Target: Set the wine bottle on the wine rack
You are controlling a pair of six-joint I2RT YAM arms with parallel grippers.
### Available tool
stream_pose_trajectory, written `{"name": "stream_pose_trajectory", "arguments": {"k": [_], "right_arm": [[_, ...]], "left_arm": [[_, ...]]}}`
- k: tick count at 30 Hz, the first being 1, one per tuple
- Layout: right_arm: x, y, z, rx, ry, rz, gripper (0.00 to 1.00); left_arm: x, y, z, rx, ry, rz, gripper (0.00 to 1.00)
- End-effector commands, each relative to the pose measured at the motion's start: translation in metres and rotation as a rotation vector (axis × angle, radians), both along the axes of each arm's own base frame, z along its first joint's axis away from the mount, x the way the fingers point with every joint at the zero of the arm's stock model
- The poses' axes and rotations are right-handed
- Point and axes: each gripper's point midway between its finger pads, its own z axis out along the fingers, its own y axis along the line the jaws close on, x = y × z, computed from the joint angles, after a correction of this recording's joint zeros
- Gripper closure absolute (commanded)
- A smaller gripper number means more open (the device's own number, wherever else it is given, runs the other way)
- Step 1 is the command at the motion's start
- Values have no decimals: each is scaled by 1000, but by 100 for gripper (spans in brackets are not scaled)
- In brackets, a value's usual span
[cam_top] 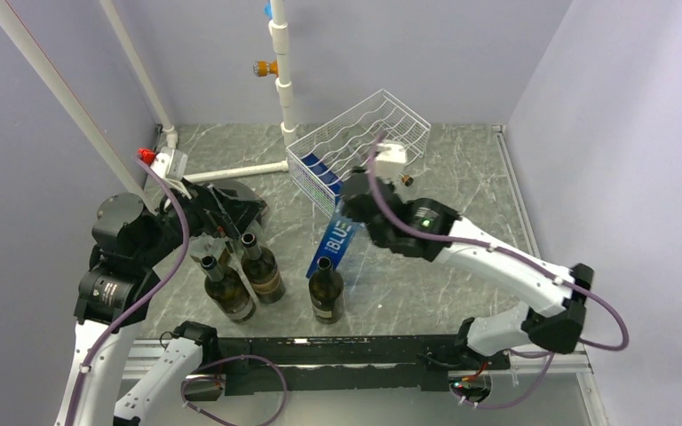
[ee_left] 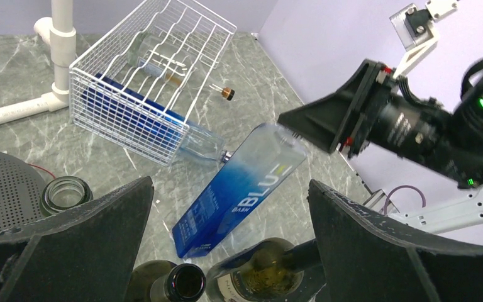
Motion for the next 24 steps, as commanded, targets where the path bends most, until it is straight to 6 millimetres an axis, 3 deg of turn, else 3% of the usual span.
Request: {"name": "stream_pose_trajectory", "arguments": {"k": [1, 9, 13, 19, 24], "right_arm": [[16, -59, -9, 91, 45, -80, 100], [25, -155, -55, 248, 127, -287, 100], [25, -185, -95, 302, 188, -382, 100], [28, -221, -158, 413, 273, -517, 100], [28, -249, -193, 473, 318, -610, 100]], "left_arm": [[5, -1, 7, -3, -32, 1, 1], [11, -8, 10, -4, -36, -31, 1], [17, 5, 19, 63, -58, 34, 1], [23, 8, 53, 98, -152, 52, 1], [41, 8, 76, 157, -233, 59, 1]]}}
